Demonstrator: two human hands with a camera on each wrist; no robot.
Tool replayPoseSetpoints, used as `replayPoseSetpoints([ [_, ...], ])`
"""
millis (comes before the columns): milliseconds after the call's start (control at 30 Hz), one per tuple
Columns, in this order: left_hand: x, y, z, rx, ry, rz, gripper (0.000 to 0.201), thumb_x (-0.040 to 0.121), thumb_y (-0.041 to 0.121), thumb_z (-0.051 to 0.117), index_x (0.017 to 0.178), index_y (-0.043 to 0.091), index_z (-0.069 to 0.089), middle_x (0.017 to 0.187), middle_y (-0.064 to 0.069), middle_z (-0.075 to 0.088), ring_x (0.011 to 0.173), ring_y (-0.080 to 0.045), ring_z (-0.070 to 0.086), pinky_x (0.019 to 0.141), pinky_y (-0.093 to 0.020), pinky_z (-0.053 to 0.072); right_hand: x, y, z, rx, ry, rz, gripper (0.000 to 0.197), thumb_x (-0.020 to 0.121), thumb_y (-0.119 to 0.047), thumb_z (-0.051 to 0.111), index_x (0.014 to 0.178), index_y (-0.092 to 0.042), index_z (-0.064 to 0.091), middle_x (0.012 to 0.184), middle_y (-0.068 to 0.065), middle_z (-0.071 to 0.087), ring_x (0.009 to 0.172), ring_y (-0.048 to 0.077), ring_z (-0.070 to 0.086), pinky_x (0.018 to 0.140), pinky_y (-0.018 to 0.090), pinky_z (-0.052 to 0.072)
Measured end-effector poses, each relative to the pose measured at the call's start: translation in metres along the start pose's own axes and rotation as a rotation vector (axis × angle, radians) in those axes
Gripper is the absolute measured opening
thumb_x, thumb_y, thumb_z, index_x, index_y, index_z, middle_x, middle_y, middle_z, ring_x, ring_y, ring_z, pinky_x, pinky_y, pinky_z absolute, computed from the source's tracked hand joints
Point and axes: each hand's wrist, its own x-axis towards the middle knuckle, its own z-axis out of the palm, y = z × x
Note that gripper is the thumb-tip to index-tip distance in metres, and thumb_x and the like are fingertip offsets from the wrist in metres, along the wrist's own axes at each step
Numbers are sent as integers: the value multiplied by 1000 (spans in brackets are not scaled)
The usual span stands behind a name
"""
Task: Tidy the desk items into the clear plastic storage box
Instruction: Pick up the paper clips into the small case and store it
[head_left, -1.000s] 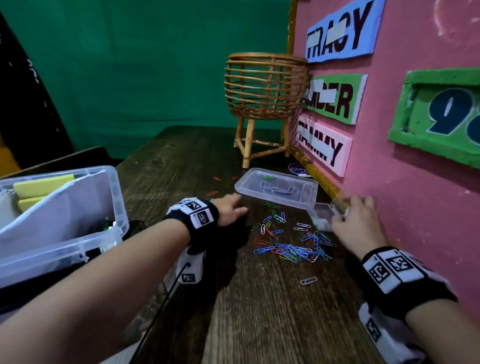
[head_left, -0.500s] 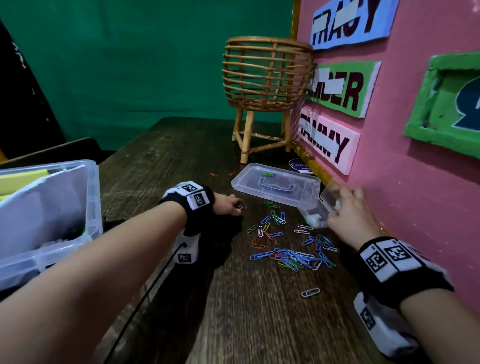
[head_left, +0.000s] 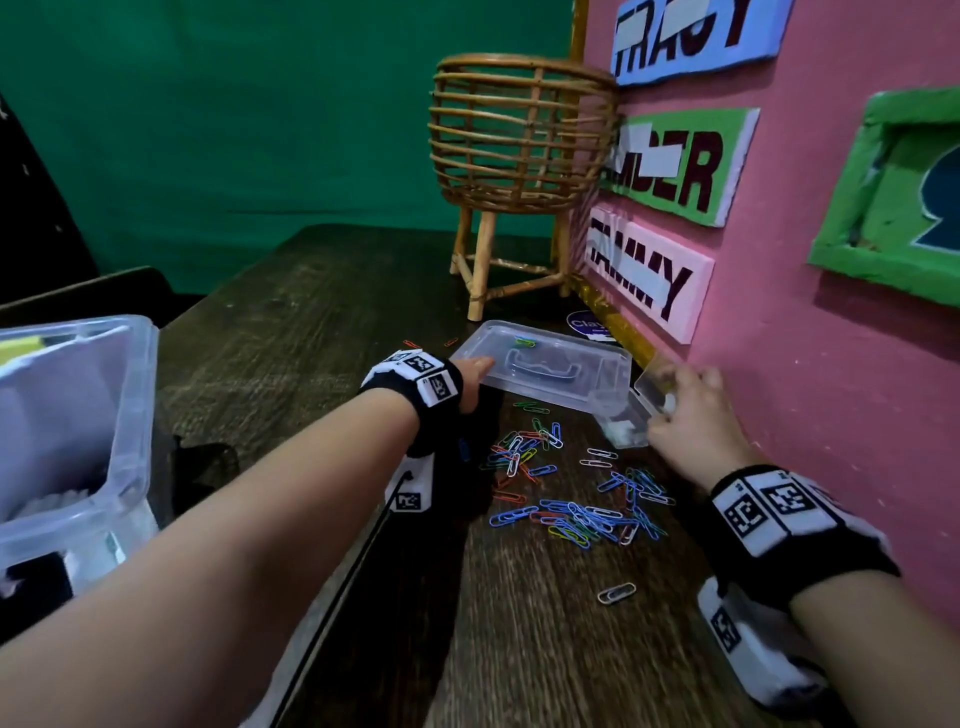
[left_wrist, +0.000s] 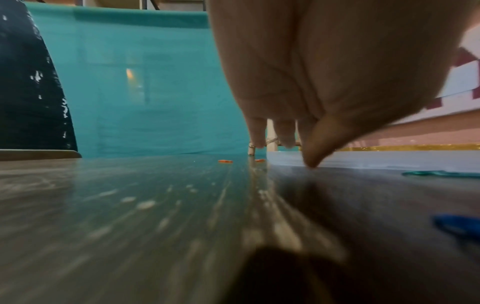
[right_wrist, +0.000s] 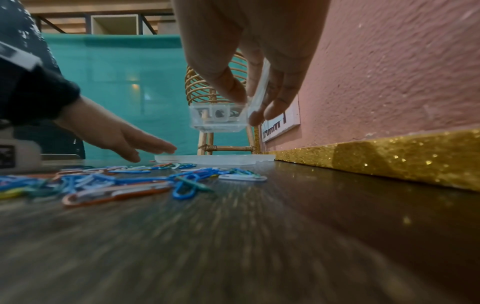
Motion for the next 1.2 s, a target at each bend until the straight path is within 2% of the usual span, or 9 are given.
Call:
replayPoseSetpoints([
  [100, 6, -3, 4, 48, -25, 10, 70, 83, 24, 50, 146, 25, 20, 154, -9, 28, 135, -31, 39, 111, -44, 34, 0, 0, -1, 3, 0, 24, 50, 83, -4, 56, 131, -12, 43, 133, 14, 34, 119, 32, 46, 104, 37, 36],
  [300, -25, 7, -6, 41, -21, 100, 48, 92, 22, 47, 139, 30, 40, 148, -8, 38, 133, -30, 41, 108, -35, 34, -6, -1, -7, 0, 91, 81, 43, 85, -9, 56, 126, -10, 44, 127, 14, 35, 106, 33, 53, 86, 33, 42],
  [600, -92, 23, 1, -78, 84, 178, 25, 83, 16, 55, 101, 21, 72, 108, -6, 70, 103, -24, 63, 91, -30, 51, -29, -3, -17, 20, 137, 85, 43, 83, -8, 56, 123, -5, 43, 126, 16, 35, 87, 25, 50, 77, 31, 44],
  [800, -80, 12, 6, -204, 124, -139, 28, 81, 26, 57, 104, 12, 63, 106, -11, 66, 100, -32, 65, 82, -36, 55, -52, 3, -25, 32, 171, 83, 41, 83, -6, 56, 123, -3, 43, 126, 16, 34, 87, 24, 49, 80, 28, 41],
  [900, 14, -33, 57, -213, -17, -241, 45, 55, 49, 61, 86, 18, 62, 81, -5, 68, 80, -33, 69, 75, -41, 58, -63, 9, -32, 17, 188, 118, 40, 82, -6, 55, 121, -4, 45, 124, 16, 35, 101, 36, 55, 88, 38, 45],
  [967, 41, -40, 69, -187, -50, -280, 37, 54, 48, 62, 72, 16, 58, 86, -7, 70, 81, -33, 69, 75, -43, 58, -70, 12, -37, 6, 192, 154, 41, 81, -8, 56, 121, -6, 45, 124, 16, 35, 104, 38, 54, 87, 41, 45],
  [1033, -17, -18, 39, -197, 26, -265, 28, 73, 34, 64, 92, 13, 63, 108, -12, 67, 101, -35, 65, 87, -42, 55, -77, 16, -41, -3, 197, 182, 41, 81, -9, 57, 120, -7, 46, 125, 16, 36, 105, 38, 54, 86, 41, 45],
  [1100, -70, 0, 14, -303, 155, -315, 38, 89, 15, 54, 122, -3, 48, 129, -21, 54, 121, -37, 53, 99, -41, 44, -81, 19, -44, -4, 210, 189, 40, 79, -9, 57, 118, -8, 47, 125, 15, 36, 105, 38, 55, 85, 41, 45],
  [1200, -84, -5, -6, -483, 298, -401, 37, 95, 1, 38, 130, -10, 34, 137, -29, 43, 126, -41, 45, 102, -43, 37, -85, 22, -46, 5, 211, 202, 41, 78, -8, 58, 118, -8, 47, 124, 15, 36, 104, 39, 55, 86, 43, 45],
])
